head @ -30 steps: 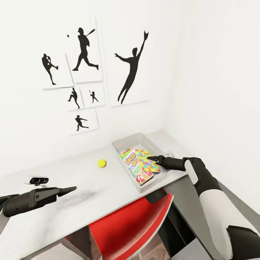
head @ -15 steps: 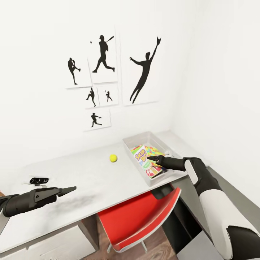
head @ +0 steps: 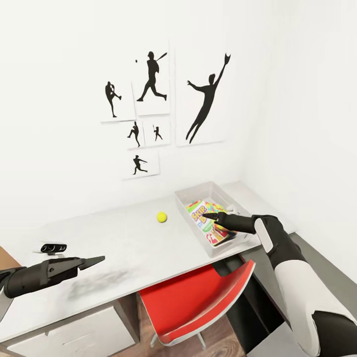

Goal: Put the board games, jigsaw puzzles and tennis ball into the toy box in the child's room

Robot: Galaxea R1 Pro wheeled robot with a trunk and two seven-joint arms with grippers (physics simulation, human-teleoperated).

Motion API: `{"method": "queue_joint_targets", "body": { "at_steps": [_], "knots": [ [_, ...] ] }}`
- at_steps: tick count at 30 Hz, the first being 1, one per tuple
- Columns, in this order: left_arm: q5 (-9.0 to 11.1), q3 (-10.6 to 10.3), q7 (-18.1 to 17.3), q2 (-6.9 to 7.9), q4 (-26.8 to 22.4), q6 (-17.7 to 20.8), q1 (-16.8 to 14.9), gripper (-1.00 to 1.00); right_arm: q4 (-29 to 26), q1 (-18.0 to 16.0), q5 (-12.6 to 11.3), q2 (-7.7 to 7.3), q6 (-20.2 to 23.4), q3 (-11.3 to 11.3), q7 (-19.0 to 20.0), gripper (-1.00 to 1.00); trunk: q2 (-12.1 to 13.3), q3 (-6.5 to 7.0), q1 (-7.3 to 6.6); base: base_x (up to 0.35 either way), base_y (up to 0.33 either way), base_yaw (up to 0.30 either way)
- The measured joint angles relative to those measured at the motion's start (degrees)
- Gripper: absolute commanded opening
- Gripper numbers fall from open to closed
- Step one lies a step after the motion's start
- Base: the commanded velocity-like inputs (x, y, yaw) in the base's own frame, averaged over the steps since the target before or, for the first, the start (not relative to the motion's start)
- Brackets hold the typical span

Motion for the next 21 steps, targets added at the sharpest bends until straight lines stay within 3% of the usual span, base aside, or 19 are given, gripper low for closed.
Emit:
{"method": "queue_joint_targets", "body": {
  "at_steps": [11, 21],
  "knots": [
    [0.0, 0.0, 0.0, 0.00, 0.0, 0.0, 0.0, 1.00, -0.6, 0.1, -0.3, -0.09, 0.1, -0.1, 0.2, 1.00, 0.0, 0.02, 0.00, 0.000, 0.002, -0.007],
    [0.0, 0.0, 0.0, -0.01, 0.0, 0.0, 0.0, 1.00, -5.1, 0.8, -0.7, -0.13, 1.0, -0.8, 0.5, 1.00, 0.0, 0.50, 0.00, 0.000, 0.117, -0.154]
  ]
}}
